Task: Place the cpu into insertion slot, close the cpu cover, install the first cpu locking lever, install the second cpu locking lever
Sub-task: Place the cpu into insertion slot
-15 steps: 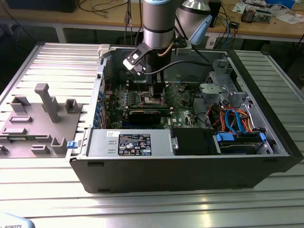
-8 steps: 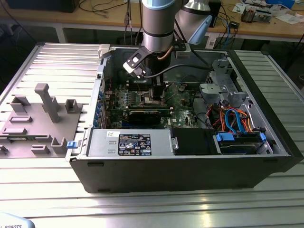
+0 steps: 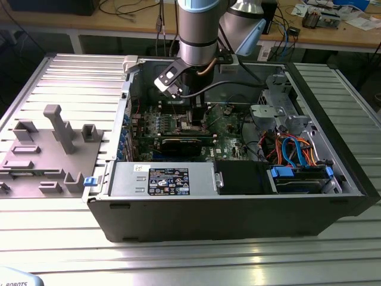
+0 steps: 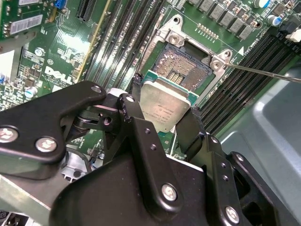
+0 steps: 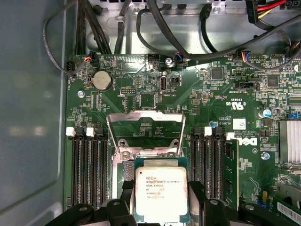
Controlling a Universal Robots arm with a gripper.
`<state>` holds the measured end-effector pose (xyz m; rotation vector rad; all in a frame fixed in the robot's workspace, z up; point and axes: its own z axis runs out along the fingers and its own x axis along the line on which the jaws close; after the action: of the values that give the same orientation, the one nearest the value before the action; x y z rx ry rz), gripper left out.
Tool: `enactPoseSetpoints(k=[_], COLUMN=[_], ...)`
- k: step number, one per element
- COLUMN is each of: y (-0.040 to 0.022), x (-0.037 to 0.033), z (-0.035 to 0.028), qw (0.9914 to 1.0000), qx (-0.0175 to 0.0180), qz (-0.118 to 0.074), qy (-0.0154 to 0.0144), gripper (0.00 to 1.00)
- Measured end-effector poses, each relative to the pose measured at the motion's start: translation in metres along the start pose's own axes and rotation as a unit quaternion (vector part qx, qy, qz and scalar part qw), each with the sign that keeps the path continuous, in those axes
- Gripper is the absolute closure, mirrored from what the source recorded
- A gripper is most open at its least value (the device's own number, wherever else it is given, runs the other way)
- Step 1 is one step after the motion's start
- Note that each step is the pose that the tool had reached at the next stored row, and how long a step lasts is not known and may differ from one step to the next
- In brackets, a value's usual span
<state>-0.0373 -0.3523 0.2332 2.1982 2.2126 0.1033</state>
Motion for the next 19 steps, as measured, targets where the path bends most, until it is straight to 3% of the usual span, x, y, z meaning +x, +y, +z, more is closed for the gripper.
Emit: enactPoseSetpoints(k=[4,19], y=[-0.0035,-0.0096], x=[0.0004,0.0034], z=[0.0016,0.0141], qw=[0.99999,0.99999], qx=[-0.0001,-0.0001], qz=[0.000,0.001], qy=[0.0037,0.0035], gripper=[0.46,0.46])
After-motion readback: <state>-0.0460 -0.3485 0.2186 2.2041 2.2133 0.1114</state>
